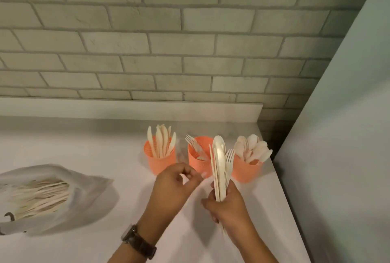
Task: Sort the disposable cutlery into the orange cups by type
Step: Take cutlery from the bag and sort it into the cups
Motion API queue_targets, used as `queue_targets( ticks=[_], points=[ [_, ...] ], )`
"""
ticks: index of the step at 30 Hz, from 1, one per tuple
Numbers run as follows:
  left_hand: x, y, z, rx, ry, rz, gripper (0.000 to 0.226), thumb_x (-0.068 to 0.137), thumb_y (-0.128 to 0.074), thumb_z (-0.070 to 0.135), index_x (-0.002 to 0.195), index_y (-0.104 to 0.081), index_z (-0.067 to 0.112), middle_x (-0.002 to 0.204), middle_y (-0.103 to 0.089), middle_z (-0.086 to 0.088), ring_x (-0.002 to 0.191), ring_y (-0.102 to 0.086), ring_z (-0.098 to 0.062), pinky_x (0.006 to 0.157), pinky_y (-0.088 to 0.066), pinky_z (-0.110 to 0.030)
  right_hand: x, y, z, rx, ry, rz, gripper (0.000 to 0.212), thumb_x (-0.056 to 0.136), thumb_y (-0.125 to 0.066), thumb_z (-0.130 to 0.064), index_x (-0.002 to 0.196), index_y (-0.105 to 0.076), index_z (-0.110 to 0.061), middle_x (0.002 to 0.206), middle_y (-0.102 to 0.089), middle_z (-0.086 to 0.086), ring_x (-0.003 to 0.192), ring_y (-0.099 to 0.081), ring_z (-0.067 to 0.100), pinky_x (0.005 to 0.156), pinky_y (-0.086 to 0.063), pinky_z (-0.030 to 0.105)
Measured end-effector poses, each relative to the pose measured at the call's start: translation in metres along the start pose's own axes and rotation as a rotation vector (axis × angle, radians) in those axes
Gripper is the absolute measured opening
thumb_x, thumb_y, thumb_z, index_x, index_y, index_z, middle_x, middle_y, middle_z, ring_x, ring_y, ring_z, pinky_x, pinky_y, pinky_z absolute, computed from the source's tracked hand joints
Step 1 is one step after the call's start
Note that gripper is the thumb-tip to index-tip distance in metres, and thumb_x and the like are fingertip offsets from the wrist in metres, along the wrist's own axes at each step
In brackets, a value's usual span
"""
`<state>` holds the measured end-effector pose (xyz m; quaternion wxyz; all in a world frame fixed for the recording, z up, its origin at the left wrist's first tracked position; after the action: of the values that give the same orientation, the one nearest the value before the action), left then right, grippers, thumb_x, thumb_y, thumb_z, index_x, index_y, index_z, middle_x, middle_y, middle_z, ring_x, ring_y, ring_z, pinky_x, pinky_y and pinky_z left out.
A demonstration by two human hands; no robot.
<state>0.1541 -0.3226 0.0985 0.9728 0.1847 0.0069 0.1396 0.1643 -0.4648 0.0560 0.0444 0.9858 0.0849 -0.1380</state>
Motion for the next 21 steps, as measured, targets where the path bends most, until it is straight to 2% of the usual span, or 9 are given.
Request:
queue_targets(
  ticks=[2,4,6,11,15,17,18,20,21],
  points=[
    [-0.014,-0.019,0.004,-0.02,-0.003,-0.053,0.023,0.068,-0.078,0.04,0.063,-0.065,0.022,0.06,-0.06,0.012,0.044,-0.037,-0.004,0.049,-0.032,-0.011,-0.003,-0.004,-0.004,-0.038,0.047,0.015,0.039,0.069,-0.069,0.003,0.095,-0.053,-0.021,0.066,-0.061,-0.003,0.039,-0.053,0.002,0.04,-0.039,0.016],
    [-0.018,-0.029,0.003,-0.013,0.011,-0.034,0.022,0.065,-0.08,0.04,0.064,-0.064,0.024,0.061,-0.061,0.013,0.045,-0.04,-0.003,0.051,-0.033,-0.012,-0.006,-0.01,-0.006,-0.002,0.1,0.02,0.043,0.068,-0.067,0.0,0.104,-0.054,-0.02,0.083,-0.067,-0.009,0.061,-0.064,-0.009,0.051,-0.045,0.009],
    [-0.02,-0.032,0.003,-0.017,0.04,-0.015,0.018,0.065,-0.081,0.034,0.064,-0.065,0.025,0.059,-0.061,0.016,0.047,-0.045,-0.002,0.054,-0.038,-0.015,-0.007,-0.013,-0.004,0.029,0.153,0.02,0.045,0.067,-0.067,0.004,0.101,-0.053,-0.023,0.089,-0.07,-0.011,0.082,-0.068,-0.006,0.067,-0.052,0.014],
    [-0.018,-0.027,0.002,-0.085,0.135,-0.001,0.012,0.067,-0.08,0.015,0.068,-0.069,0.021,0.057,-0.067,0.006,0.053,-0.062,-0.008,0.061,-0.053,-0.02,-0.011,-0.013,-0.004,-0.028,0.182,-0.05,0.059,0.058,-0.079,0.003,0.1,-0.05,-0.026,0.088,-0.072,-0.017,0.087,-0.068,-0.002,0.074,-0.055,0.02],
    [-0.012,-0.017,0.0,-0.181,0.204,-0.037,0.01,0.074,-0.071,0.004,0.073,-0.072,0.014,0.07,-0.074,-0.008,0.065,-0.071,-0.021,0.065,-0.059,-0.026,-0.012,-0.014,-0.007,-0.003,0.164,-0.116,0.077,0.047,-0.088,-0.008,0.112,-0.049,-0.022,0.102,-0.07,-0.005,0.095,-0.067,0.003,0.075,-0.053,0.018],
    [-0.01,-0.013,0.0,-0.266,0.236,-0.074,0.008,0.077,-0.069,0.002,0.077,-0.073,0.009,0.073,-0.074,-0.011,0.064,-0.072,-0.02,0.059,-0.057,-0.022,-0.014,-0.016,-0.009,0.05,0.16,-0.164,0.075,0.051,-0.085,-0.013,0.116,-0.048,-0.022,0.102,-0.069,-0.005,0.09,-0.068,0.004,0.072,-0.052,0.018],
    [-0.01,-0.011,0.001,-0.297,0.239,-0.107,0.007,0.078,-0.068,0.003,0.079,-0.073,0.008,0.074,-0.075,-0.011,0.065,-0.072,-0.02,0.059,-0.056,-0.021,-0.016,-0.017,-0.011,0.089,0.158,-0.185,0.068,0.059,-0.082,-0.014,0.118,-0.047,-0.022,0.094,-0.069,-0.008,0.077,-0.068,0.005,0.064,-0.05,0.017],
    [-0.01,-0.011,0.001,-0.362,0.25,-0.176,0.009,0.081,-0.067,0.005,0.086,-0.075,0.006,0.08,-0.075,-0.01,0.073,-0.072,-0.02,0.066,-0.057,-0.024,-0.02,-0.017,-0.015,0.161,0.119,-0.19,0.04,0.083,-0.068,-0.02,0.118,-0.048,-0.022,0.066,-0.058,-0.01,0.048,-0.05,0.008,0.046,-0.037,0.02],
    [-0.01,-0.01,0.001,-0.381,0.256,-0.199,0.011,0.082,-0.066,0.007,0.088,-0.075,0.006,0.082,-0.075,-0.011,0.075,-0.072,-0.02,0.069,-0.058,-0.025,-0.02,-0.016,-0.015,0.194,0.094,-0.181,0.026,0.091,-0.057,-0.025,0.116,-0.05,-0.022,0.058,-0.052,-0.008,0.044,-0.041,0.01,0.043,-0.031,0.024]
  ],
)
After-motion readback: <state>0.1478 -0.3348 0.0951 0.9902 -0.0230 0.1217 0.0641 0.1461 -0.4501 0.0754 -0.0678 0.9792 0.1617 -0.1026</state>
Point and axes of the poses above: each hand's wrist, its own x-axis towards the middle knuckle, its own y-axis out of the back of the hand, z = x × y, the point moved 4 cm from there along x, towards the middle knuckle
